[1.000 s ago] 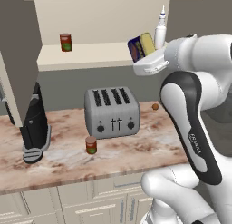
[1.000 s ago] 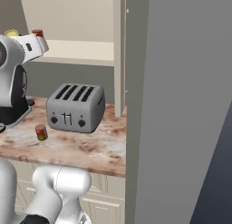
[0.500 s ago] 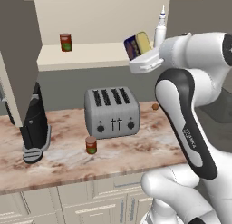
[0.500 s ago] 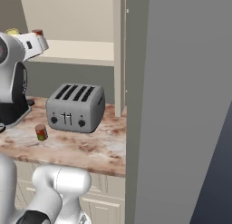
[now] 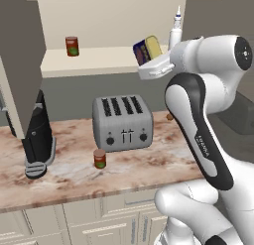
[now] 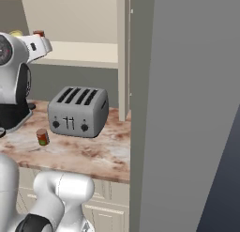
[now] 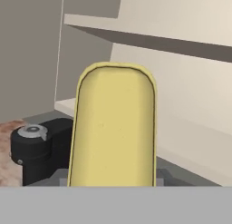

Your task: Pick the cans from the counter and place them in their designated side in the cabinet.

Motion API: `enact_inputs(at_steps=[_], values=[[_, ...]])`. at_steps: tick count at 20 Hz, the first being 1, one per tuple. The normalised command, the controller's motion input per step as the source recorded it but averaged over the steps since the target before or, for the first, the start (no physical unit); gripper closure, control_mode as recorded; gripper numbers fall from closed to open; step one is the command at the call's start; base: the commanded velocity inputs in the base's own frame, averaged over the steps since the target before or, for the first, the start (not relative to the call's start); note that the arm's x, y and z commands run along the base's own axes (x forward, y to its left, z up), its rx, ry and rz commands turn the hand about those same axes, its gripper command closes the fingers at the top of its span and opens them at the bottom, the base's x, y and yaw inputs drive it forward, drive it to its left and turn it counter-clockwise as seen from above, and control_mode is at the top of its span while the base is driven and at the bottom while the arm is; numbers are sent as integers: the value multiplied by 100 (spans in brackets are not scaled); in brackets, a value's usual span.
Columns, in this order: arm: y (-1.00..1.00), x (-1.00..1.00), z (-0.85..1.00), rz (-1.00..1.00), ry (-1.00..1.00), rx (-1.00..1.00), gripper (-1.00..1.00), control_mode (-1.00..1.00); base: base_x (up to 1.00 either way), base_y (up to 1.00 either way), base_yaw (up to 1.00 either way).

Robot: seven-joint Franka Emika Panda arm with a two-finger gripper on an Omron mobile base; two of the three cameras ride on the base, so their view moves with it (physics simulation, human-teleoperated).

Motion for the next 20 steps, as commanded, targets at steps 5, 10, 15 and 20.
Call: enact_inputs(at_steps=[5, 10, 15, 20], values=[[7, 20, -7, 0, 5, 1, 100, -100, 0, 0, 0], [7, 20, -3, 0, 5, 1, 100, -100, 0, 0, 0], [5, 19, -3, 0, 3, 1, 100, -100, 0, 0, 0], [2, 15, -4, 0, 3, 1, 100, -100, 0, 0, 0]])
